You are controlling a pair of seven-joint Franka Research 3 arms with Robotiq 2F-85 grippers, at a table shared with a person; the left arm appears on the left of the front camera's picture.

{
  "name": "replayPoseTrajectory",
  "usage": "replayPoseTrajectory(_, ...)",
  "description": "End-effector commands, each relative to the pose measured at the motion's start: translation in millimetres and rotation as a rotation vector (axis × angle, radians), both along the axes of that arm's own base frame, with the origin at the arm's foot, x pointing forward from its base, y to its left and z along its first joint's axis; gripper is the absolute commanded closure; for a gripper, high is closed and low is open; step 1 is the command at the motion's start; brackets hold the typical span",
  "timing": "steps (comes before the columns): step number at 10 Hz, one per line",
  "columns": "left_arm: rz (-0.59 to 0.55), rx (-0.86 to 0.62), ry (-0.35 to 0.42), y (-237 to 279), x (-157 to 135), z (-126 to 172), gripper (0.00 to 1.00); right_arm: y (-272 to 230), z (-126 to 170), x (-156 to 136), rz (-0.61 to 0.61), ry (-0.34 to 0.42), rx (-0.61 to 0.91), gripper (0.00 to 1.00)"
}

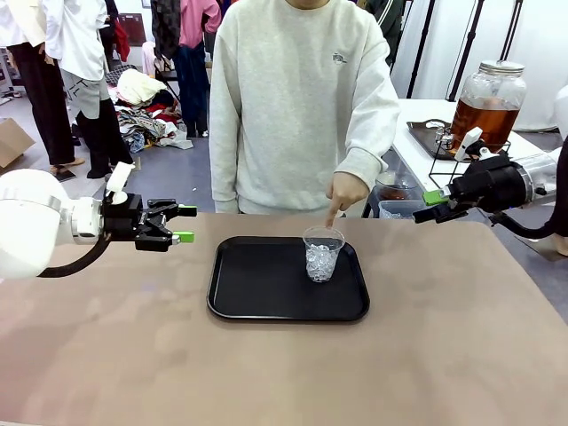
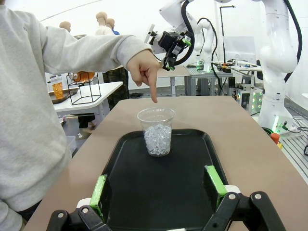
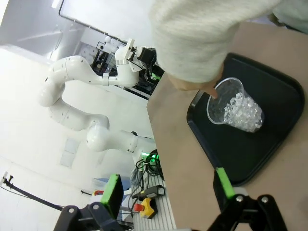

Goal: Pour the drink into the iced cup.
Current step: Pick up the iced cup indicated by the human and present it to them.

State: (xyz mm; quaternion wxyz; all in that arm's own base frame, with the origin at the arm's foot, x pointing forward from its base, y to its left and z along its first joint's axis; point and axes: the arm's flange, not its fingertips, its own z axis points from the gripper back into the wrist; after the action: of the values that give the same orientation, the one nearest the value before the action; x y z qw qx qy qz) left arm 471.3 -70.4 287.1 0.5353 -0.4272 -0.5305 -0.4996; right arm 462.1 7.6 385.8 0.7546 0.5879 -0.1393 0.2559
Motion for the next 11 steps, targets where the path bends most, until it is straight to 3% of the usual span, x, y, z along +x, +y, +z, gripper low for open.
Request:
replayPoseTrajectory(1,0.006,-0.007,-0.006,-1.9,0.7,1.5,0.0,5.1,-14.1,11.1,0.027,-0.174,0.018,0.0)
replayPoseTrajectory(4,0.006,-0.007,-0.006,-1.9,0.7,1.5,0.0,10.1,-43.5,25.9,0.113,-0.492,-0.014,0.0)
replayPoseTrajectory(6,0.006,-0.007,-0.006,-1.9,0.7,1.5,0.0,17.0,-61.4,30.9,-0.01,-0.673,-0.033,0.0)
replayPoseTrajectory(8,0.006,-0.007,-0.006,-1.9,0.7,1.5,0.0,28.8,-77.2,36.8,-0.036,-0.754,-0.031,0.0)
replayPoseTrajectory(11,0.006,-0.007,-0.006,-1.9,0.7,1.5,0.0,14.3,-68.2,38.8,-0.019,-0.697,-0.039,0.0)
